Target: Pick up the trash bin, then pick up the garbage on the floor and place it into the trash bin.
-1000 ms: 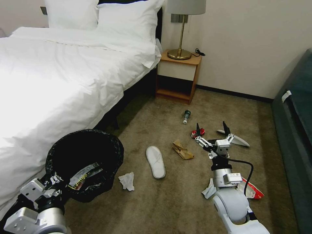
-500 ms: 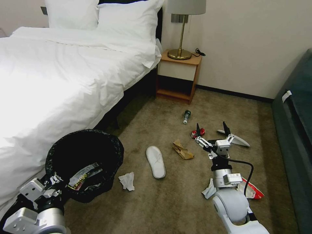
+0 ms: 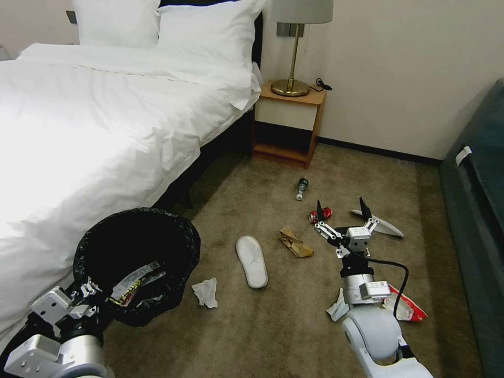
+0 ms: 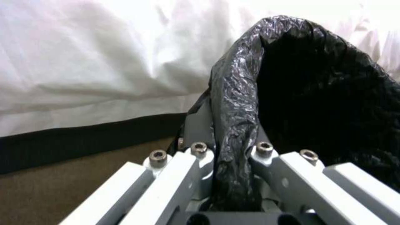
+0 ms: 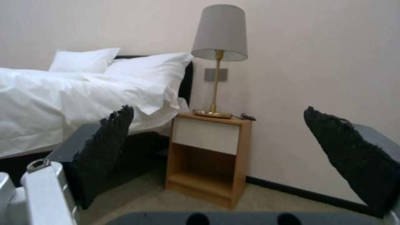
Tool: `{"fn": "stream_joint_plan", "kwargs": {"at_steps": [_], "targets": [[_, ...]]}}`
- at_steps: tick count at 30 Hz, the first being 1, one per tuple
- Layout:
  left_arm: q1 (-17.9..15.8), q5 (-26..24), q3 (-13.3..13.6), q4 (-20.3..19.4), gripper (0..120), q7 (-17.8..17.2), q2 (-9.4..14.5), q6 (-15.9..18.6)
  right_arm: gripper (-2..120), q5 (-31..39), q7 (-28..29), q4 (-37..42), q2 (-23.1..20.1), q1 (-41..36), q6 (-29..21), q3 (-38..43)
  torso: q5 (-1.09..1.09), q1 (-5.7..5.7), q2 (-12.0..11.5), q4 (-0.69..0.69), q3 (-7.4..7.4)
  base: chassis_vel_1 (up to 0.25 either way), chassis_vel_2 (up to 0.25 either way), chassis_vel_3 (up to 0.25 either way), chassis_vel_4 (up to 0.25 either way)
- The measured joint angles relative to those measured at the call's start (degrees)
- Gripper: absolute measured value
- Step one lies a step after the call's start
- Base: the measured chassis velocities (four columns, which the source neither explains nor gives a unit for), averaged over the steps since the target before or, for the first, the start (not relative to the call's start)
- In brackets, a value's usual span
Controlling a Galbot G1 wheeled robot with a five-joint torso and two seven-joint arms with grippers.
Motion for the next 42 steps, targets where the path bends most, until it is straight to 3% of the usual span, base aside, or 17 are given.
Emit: {"fn": "stream_joint_plan", "kwargs": {"at_steps": [14, 23, 28, 30, 33, 35, 36, 40, 42], "targets": [[-1.1, 0.0, 0.0, 1.6, 4, 0.1, -0.3, 0.1, 100, 0.1, 0.0, -0.5, -0.3, 0.6, -0.1, -0.4, -0.03, 0.0, 0.0, 0.01, 0.0, 0.117, 0.124, -0.119, -0.128], [-1.8, 0.1, 0.0, 2.6, 4, 0.2, -0.6, 0.1, 100, 1.1, 0.0, -2.4, -0.2, 1.6, -1.2, -2.1, 0.0, 0.0, 0.0, 0.0, 0.0, 0.013, 0.003, -0.006, -0.012], [-1.6, 0.3, 0.0, 2.5, 4, 0.2, -0.6, 0.1, 100, 6.1, 2.5, -3.7, -0.2, 2.8, -7.4, -6.0, -0.01, 0.0, 0.0, 0.0, 0.0, 0.0, 0.0, 0.0, 0.0], [-1.3, 0.5, 0.0, 2.2, 4, 0.2, -0.6, 0.1, 100, 11.3, 4.4, -3.8, -0.9, 3.6, -15.3, -8.2, -0.01, 0.0, 0.0, 0.0, 0.0, 0.0, 0.0, 0.0, 0.0], [-1.1, 0.5, 0.1, 2.0, 4, 0.2, -0.6, 0.1, 100, 15.9, 5.5, -3.7, -1.4, 4.3, -19.6, -9.5, -0.01, 0.0, 0.0, 0.0, 0.0, 0.0, 0.0, 0.0, 0.0], [-0.5, 0.6, 0.6, 1.3, 4, 0.1, -0.8, 0.2, 100, 26.3, 7.6, -3.9, -1.9, 7.1, -27.8, -12.6, 0.0, 0.0, 0.0, 0.0, 0.0, 0.0, 0.0, 0.0, 0.0], [-0.5, 0.6, 0.6, 1.3, 4, 0.1, -0.8, 0.2, 100, 26.3, 7.6, -3.9, -1.9, 7.1, -27.8, -12.6, 0.0, 0.0, 0.0, 0.0, 0.0, 0.0, 0.0, 0.0, 0.0], [0.6, -0.3, 2.2, 0.4, 4, -0.7, -1.1, 0.7, 100, 35.2, 8.1, -7.1, -1.0, 12.6, -36.9, -16.8, 0.0, 0.0, 0.0, 0.01, 0.0, 0.0, 0.0, 0.0, 0.0], [0.8, -0.9, 2.6, 0.1, 4, -1.0, -1.1, 1.1, 100, 36.1, 8.1, -8.1, -0.7, 13.5, -38.2, -17.7, 0.0, 0.0, 0.0, 0.01, 0.0, 0.0, 0.0, 0.0, 0.0]]}}
